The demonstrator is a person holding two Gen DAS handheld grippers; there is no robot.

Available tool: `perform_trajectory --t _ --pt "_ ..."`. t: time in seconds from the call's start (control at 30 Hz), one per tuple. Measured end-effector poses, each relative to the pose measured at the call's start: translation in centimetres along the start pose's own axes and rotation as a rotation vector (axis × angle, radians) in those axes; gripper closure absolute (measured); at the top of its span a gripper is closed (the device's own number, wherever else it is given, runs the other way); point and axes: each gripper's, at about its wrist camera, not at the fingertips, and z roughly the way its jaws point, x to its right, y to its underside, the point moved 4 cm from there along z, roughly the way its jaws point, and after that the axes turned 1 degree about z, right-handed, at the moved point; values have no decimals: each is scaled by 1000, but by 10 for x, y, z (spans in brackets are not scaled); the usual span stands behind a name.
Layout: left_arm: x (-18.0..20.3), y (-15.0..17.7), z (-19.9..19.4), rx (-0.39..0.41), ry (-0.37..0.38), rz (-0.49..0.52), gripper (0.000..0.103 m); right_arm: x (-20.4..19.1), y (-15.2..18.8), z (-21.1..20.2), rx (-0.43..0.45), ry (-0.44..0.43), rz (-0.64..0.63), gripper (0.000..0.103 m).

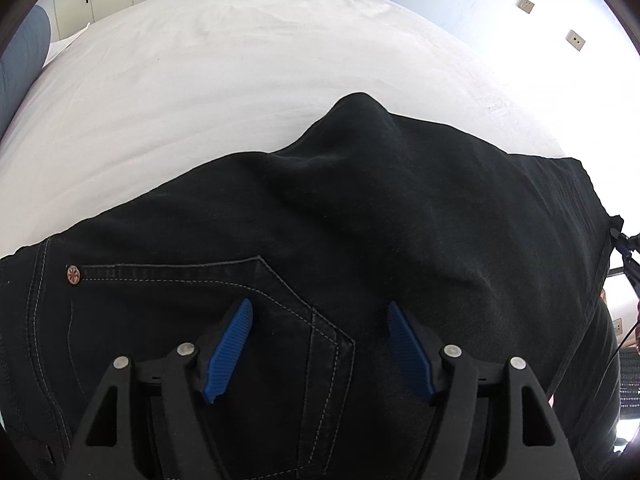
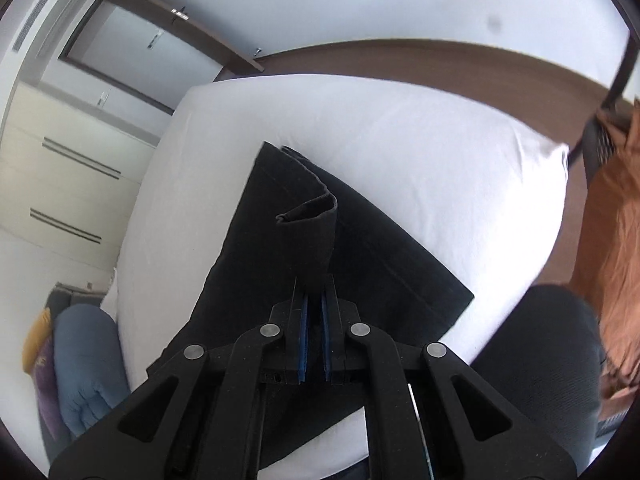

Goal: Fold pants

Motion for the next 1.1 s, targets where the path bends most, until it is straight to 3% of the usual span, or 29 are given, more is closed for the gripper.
perform_trajectory --t 0.17,0.37,0.47,0.8,1.0,1.07,1.1 --pt "4 -2 4 -12 -24 -8 29 18 -1 17 -37 -154 160 97" --pt "7 -5 6 -20 -40 -18 29 32 3 19 -34 -235 224 96" --pt "8 -6 7 -23 -45 -22 29 40 6 7 -21 -167 168 98" --pt "15 -5 10 -26 -58 -28 29 80 1 -16 14 -90 231 103" --pt "17 -5 13 -27 -62 -31 28 74 -1 -21 -47 -244 238 100" --pt "17 -8 14 -26 -64 -34 28 72 -1 -24 -31 -248 245 79" --pt "18 -9 15 -26 -65 -35 28 72 -1 -22 -31 -248 253 41"
